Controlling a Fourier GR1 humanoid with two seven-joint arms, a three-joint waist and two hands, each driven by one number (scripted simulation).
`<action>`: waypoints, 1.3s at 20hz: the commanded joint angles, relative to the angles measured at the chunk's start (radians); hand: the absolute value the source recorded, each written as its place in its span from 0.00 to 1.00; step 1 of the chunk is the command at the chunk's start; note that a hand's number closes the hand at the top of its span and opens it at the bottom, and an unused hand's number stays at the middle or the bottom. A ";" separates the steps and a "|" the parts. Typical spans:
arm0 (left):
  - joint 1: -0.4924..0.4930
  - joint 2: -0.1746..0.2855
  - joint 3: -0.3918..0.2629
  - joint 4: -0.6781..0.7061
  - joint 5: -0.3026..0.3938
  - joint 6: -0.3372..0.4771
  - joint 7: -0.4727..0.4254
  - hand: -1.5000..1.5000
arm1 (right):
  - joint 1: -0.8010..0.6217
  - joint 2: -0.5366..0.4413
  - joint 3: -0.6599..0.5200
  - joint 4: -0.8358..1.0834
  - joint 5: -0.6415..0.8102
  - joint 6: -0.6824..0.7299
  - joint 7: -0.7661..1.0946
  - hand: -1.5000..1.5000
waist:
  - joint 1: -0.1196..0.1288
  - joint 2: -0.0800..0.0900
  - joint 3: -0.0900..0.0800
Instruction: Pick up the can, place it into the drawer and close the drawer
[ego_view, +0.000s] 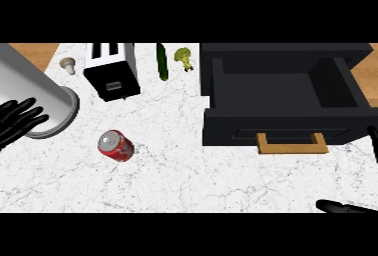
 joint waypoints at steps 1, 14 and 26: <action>-0.022 0.105 0.062 0.014 0.159 -0.031 0.089 0.00 | 0.065 0.005 -0.035 -0.005 -0.033 0.044 -0.046 0.00 | 0.003 -0.001 0.001; -0.096 0.125 0.000 0.214 0.385 0.029 0.272 0.00 | 0.210 -0.037 -0.234 -0.003 -0.210 0.227 -0.133 0.00 | -0.007 0.000 0.001; -0.124 -0.008 -0.048 0.115 0.302 0.149 0.368 0.00 | 0.136 -0.035 -0.299 0.015 -0.261 0.253 -0.052 0.00 | 0.005 0.000 0.001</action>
